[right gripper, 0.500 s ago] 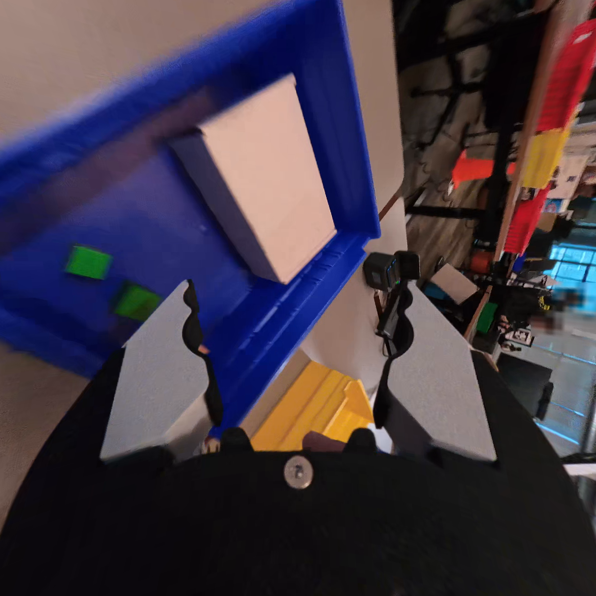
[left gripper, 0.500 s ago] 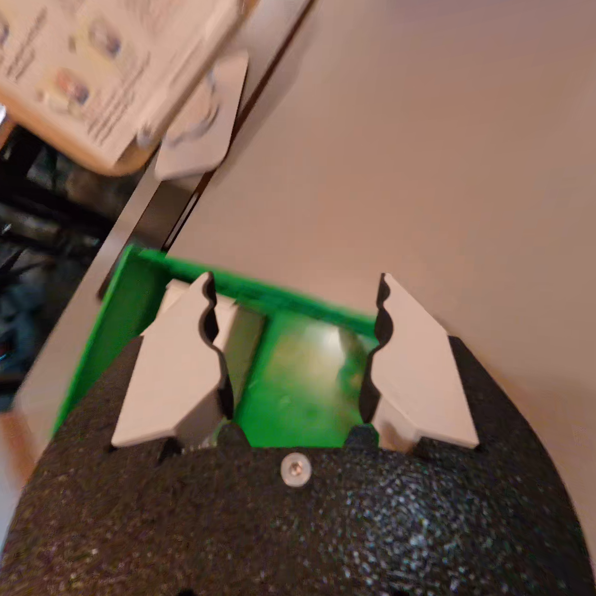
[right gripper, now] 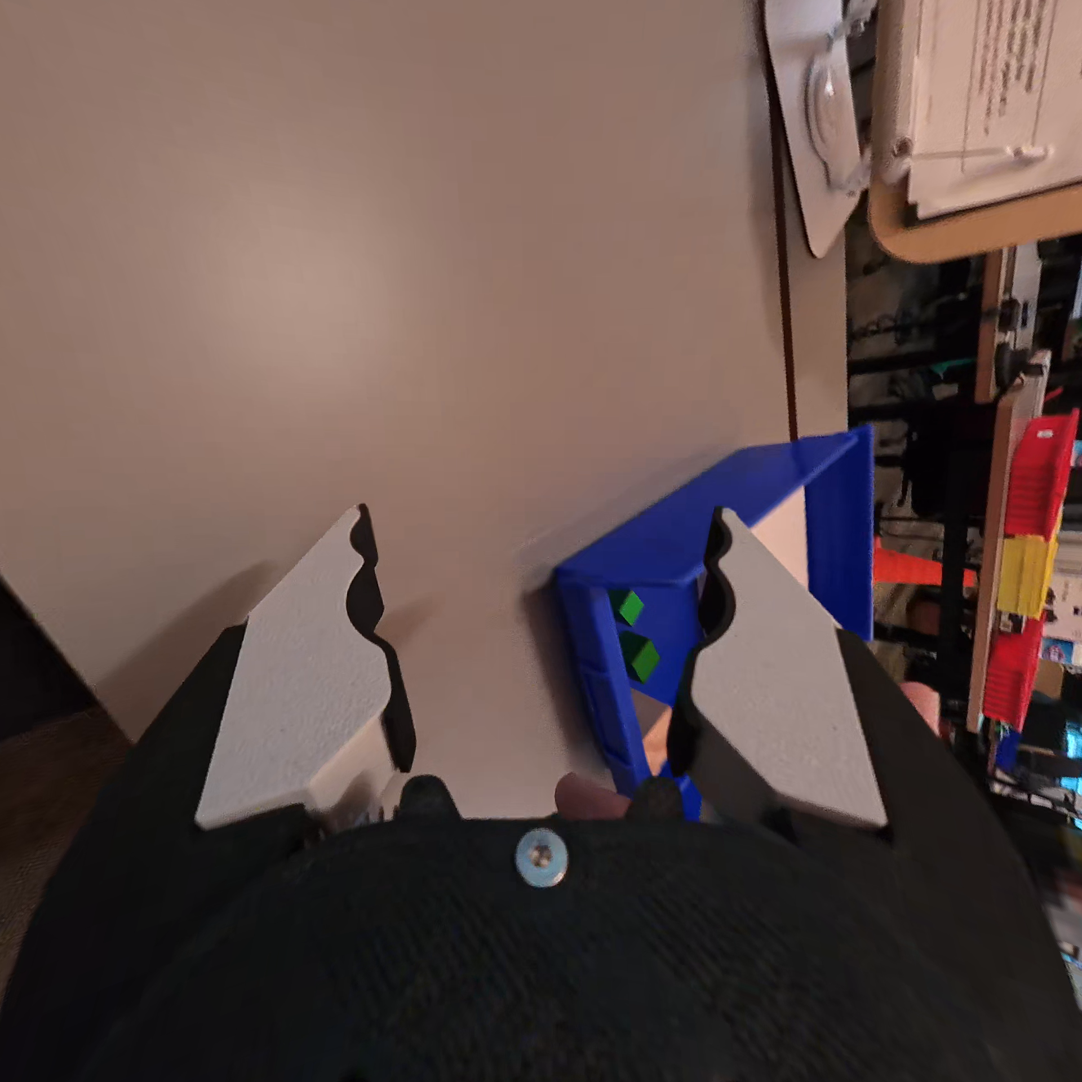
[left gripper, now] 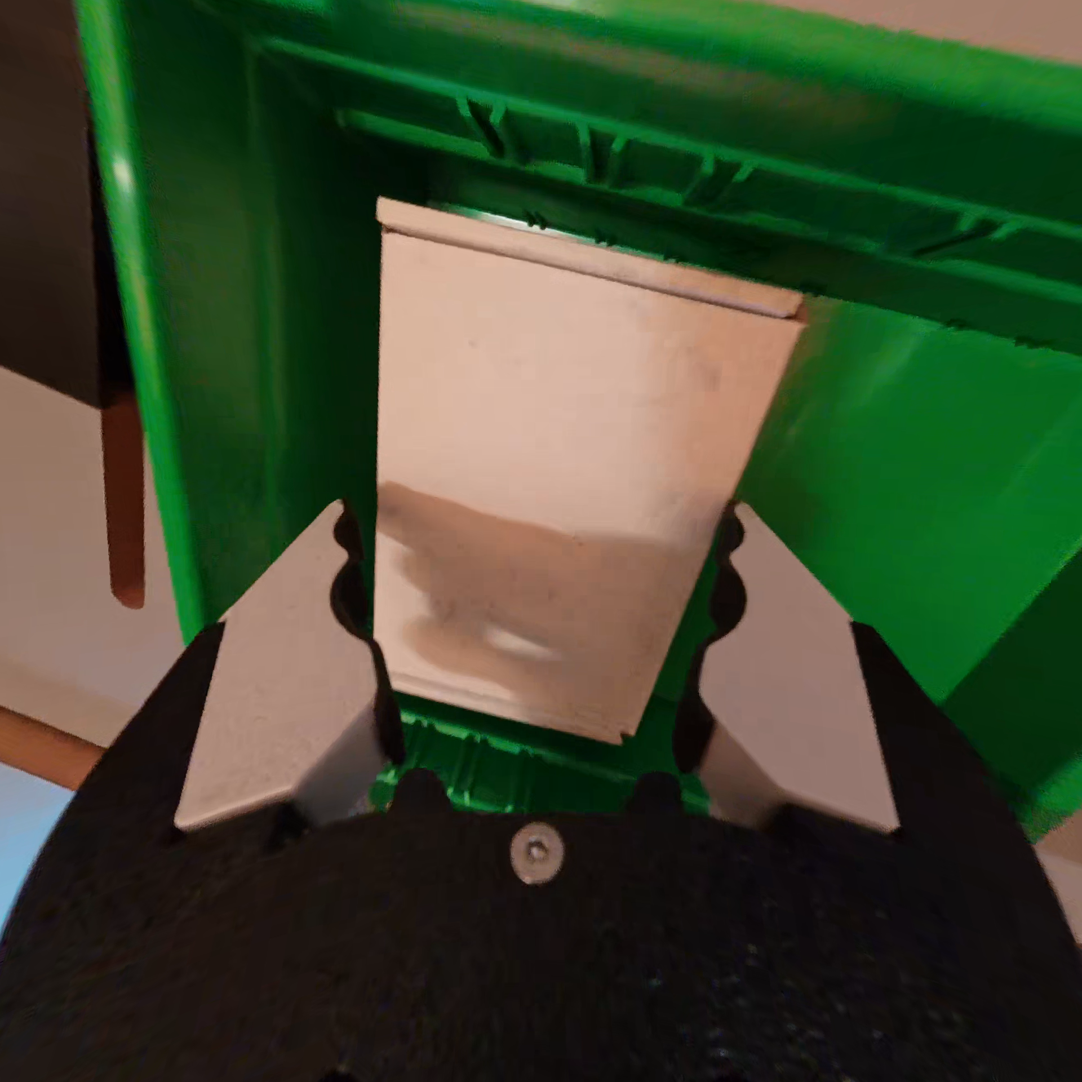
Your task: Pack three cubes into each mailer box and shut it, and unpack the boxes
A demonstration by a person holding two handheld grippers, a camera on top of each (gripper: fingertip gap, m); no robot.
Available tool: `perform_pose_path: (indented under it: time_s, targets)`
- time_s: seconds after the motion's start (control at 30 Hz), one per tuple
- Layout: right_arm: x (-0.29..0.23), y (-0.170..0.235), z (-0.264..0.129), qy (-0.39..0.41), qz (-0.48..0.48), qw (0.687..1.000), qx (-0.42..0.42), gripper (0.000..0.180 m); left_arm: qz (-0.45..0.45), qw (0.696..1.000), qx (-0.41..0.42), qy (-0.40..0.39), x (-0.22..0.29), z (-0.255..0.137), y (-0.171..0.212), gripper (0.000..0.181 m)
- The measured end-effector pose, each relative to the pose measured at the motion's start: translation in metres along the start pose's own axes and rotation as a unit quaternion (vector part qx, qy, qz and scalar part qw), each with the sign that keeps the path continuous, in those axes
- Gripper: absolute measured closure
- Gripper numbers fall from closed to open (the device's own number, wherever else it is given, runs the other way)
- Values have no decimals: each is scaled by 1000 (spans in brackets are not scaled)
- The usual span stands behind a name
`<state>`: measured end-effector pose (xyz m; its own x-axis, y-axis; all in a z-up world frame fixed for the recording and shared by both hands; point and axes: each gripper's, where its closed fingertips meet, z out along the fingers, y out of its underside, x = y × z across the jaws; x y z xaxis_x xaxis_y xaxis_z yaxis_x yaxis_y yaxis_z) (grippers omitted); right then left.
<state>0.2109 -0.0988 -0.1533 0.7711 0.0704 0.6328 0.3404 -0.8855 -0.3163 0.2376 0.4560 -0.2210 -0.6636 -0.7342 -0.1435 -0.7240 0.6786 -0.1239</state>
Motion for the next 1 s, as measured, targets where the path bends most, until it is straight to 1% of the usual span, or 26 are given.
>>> perform_pose_path:
  time_s: [0.03, 0.07, 0.13, 0.23, 0.33, 0.43, 0.47, 0.5, 0.53, 0.57, 0.6, 0.63, 0.67, 0.7, 0.73, 0.77, 0.8, 0.83, 0.87, 0.93, 0.97, 1.0]
  targets:
    - [-8, -4, 0, -2, -4, 1000, 6, 68, -1, 1000, -5, 3, 1, 7, 0, 58]
    - [-17, -5, 1, -7, -4, 1000, 8, 68, -1, 1000, -9, 10, 3, 13, -2, 57]
    - [-33, -9, 1, -19, -1, 1000, 18, 69, 12, 1000, -25, -3, 3, 21, -1, 55]
    - [-47, -23, -1, -28, 3, 998, 59, 70, 24, 998, -65, -5, 2, 14, 4, 57]
    - [-39, -29, 1, -10, 25, 996, 83, 72, 41, 996, -73, -21, 4, -12, 3, 58]
    - [-32, -36, 4, 12, 37, 994, 101, 72, 32, 996, -66, -44, 6, -58, -3, 60]
    - [-32, -39, 4, 12, 41, 993, 111, 72, 40, 996, -62, -43, 12, -78, -5, 121]
    - [-33, -42, 4, 13, 44, 991, 123, 72, 40, 994, -46, -94, 4, -102, -12, 181]
    - [-33, -46, 3, 16, 49, 989, 136, 72, 23, 988, -15, -154, -6, -128, -24, 181]
    - [-34, -50, 3, 16, 55, 987, 150, 72, 13, 986, 24, -163, 0, -150, -39, 181]
    - [-35, -56, 4, 12, 62, 984, 168, 73, 22, 984, 57, -168, 9, -165, -53, 181]
    - [-39, -63, 7, 0, 64, 981, 182, 73, 42, 981, 59, -181, 15, -170, -57, 173]
    - [-43, -67, 10, -13, 58, 981, 186, 74, 59, 983, 26, -173, 24, -165, -51, 163]
    - [-44, -69, 14, -17, 49, 982, 181, 74, 58, 988, -10, -146, 35, -153, -43, 152]
    - [-43, -70, 17, -12, 42, 984, 173, 74, 42, 991, -33, -119, 44, -141, -37, 142]
    - [-42, -69, 19, -10, 39, 985, 166, 73, 29, 994, -38, -100, 49, -131, -34, 131]
    - [-45, -68, 18, -14, 37, 986, 160, 73, 20, 996, 13, -81, 53, -128, -46, 129]
    - [-47, -66, 17, -15, 35, 987, 158, 73, -5, 994, 74, -80, 50, -130, -60, 127]
    - [-50, -64, 14, -13, 32, 987, 156, 73, -33, 991, 110, -76, 47, -129, -65, 88]
    - [-61, -55, 6, -18, 20, 988, 151, 73, -65, 990, 120, -44, 49, -118, -57, 84]
    - [-67, -48, 3, -23, 12, 989, 149, 73, -74, 989, 121, -44, 47, -112, -53, 76]
    - [-71, -40, 0, -25, 9, 989, 145, 73, -81, 986, 134, -63, 40, -108, -52, 66]
